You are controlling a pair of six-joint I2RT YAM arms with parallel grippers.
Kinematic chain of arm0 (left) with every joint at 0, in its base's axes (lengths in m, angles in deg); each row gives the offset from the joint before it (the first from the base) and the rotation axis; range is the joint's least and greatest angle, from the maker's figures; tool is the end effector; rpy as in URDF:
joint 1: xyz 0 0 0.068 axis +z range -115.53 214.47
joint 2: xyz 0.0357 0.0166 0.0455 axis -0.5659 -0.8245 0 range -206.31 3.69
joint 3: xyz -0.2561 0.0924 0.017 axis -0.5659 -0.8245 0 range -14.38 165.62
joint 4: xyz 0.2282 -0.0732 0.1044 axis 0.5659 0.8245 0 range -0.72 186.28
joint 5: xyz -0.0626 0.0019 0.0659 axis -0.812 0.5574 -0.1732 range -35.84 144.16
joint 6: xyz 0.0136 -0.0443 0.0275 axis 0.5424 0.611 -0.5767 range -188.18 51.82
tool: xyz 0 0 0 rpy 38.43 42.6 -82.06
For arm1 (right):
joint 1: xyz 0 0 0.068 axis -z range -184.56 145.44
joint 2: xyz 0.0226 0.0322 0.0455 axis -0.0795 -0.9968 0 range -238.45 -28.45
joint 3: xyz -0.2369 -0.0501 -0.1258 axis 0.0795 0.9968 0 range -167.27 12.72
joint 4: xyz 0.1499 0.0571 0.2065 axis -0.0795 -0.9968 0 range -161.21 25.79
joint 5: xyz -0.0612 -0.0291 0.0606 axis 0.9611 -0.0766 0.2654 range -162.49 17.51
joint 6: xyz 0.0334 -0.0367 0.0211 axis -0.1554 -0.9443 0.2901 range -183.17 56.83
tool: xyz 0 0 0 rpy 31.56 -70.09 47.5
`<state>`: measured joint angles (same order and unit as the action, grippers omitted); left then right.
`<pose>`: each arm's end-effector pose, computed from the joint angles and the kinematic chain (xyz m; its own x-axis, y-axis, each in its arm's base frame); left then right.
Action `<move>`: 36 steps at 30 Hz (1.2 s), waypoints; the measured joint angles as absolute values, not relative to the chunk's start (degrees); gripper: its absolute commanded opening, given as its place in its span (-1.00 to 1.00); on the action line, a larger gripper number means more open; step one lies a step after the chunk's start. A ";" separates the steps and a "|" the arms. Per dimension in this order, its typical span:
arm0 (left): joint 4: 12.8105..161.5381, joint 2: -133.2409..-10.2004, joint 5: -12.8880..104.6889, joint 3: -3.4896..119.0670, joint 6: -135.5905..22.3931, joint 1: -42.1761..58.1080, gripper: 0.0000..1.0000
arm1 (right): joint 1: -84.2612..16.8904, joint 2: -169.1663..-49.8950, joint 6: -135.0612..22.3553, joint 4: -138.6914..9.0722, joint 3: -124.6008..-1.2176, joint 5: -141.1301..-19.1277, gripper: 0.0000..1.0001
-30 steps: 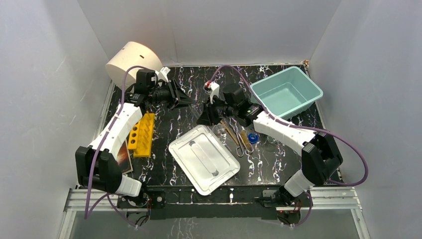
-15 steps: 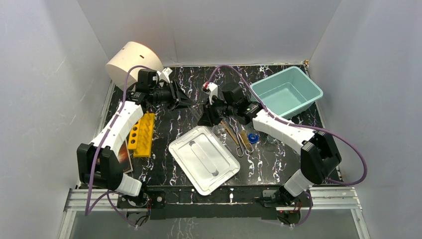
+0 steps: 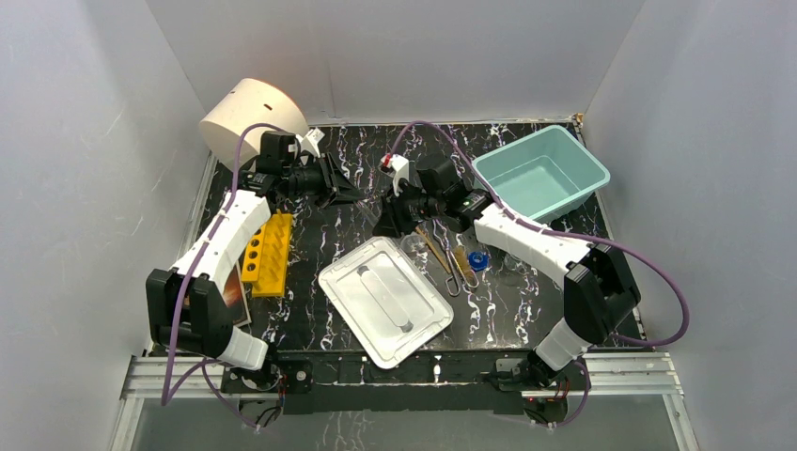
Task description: Organize the chemistry lab equipment
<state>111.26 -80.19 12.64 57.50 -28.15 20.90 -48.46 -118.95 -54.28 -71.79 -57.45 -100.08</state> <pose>0.3128 -0.0996 0.3275 -0.8727 -0.2848 -0.3966 0.1942 0.5429 -0.8171 0.2523 0.2658 0.2994 -0.4736 -0.2658 -0.8397 -0.8465 0.4007 0.3507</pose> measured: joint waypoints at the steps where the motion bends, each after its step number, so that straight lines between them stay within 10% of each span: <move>1: 111.32 -80.17 13.08 57.50 -28.23 20.88 -0.77 | -48.46 -119.10 -54.22 -71.98 -57.64 -100.04 -0.03; 10: 113.70 -77.31 22.50 57.45 -30.81 20.79 -0.82 | -48.15 -119.45 -52.05 -73.10 -58.45 -98.33 0.49; 36: 130.12 -72.82 68.99 67.99 -48.89 24.23 -0.79 | -46.99 -112.06 -51.24 -74.87 -57.56 -89.35 0.43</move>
<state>130.12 -72.82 68.99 67.99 -48.89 24.23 -46.99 -112.06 -51.24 -74.87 -57.56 -89.35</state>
